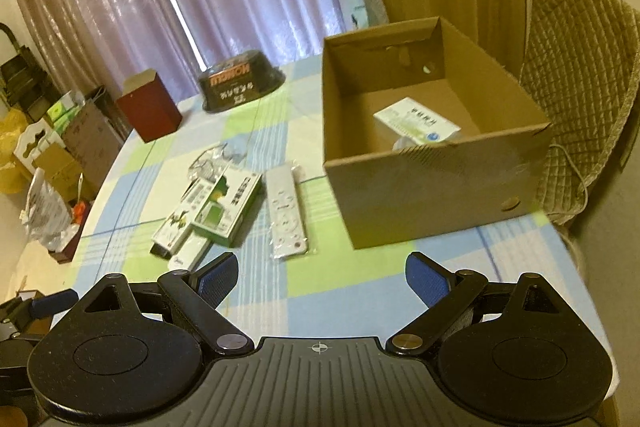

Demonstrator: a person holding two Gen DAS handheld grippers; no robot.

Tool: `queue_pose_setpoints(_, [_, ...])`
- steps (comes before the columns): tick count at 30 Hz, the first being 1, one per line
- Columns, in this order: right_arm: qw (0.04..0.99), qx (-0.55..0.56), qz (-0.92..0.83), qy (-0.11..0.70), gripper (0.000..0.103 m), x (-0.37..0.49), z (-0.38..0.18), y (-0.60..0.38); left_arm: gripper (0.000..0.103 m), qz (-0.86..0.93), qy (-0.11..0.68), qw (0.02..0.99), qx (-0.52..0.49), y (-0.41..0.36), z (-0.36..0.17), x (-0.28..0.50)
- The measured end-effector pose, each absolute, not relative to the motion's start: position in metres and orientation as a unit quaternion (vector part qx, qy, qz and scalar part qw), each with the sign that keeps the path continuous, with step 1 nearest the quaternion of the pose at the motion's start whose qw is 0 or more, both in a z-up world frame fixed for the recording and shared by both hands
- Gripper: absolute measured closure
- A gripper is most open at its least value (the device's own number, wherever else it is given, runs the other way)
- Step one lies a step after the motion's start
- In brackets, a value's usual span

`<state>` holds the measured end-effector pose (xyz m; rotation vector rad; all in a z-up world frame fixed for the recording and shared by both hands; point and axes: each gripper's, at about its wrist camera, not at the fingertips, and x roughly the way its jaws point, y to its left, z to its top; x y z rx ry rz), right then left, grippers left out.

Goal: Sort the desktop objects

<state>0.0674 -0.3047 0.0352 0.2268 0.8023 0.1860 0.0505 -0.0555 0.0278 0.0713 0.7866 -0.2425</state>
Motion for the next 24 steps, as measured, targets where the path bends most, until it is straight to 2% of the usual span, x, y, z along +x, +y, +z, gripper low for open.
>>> queue_pose_setpoints(24, [0.902,0.066,0.132,0.405,0.01,0.09,-0.009,-0.244,0.001,-0.098,0.409,0.907,0.03,-0.014,0.007,0.072])
